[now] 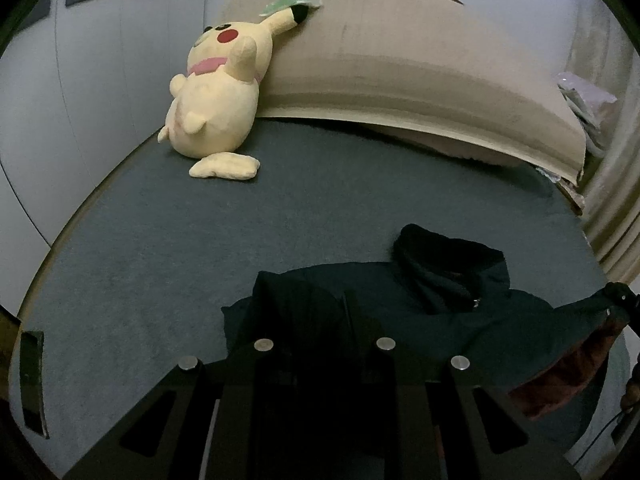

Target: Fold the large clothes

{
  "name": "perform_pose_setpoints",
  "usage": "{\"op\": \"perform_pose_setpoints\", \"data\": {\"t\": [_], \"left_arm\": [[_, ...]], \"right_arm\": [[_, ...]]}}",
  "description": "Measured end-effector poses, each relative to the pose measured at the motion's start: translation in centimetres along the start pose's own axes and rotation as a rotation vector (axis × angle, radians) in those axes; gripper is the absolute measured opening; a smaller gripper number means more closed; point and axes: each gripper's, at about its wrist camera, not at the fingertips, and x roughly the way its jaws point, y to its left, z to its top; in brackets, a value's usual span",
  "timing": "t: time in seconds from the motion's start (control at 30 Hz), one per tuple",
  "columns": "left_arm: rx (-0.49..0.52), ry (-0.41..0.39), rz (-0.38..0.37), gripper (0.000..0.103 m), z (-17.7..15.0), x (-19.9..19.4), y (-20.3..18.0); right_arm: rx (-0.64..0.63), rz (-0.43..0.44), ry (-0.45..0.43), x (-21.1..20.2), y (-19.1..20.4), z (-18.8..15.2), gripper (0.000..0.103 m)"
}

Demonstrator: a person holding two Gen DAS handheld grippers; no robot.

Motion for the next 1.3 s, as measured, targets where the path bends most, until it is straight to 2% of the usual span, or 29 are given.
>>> {"op": "perform_pose_setpoints", "data": {"t": [1.3], "left_arm": [[-0.01,0.127,0.032,0.019,1.8,7.6,0.1]], "right_arm": [[0.031,-0.049,0.148,9.1,-2.1,1.6,0.01]]}}
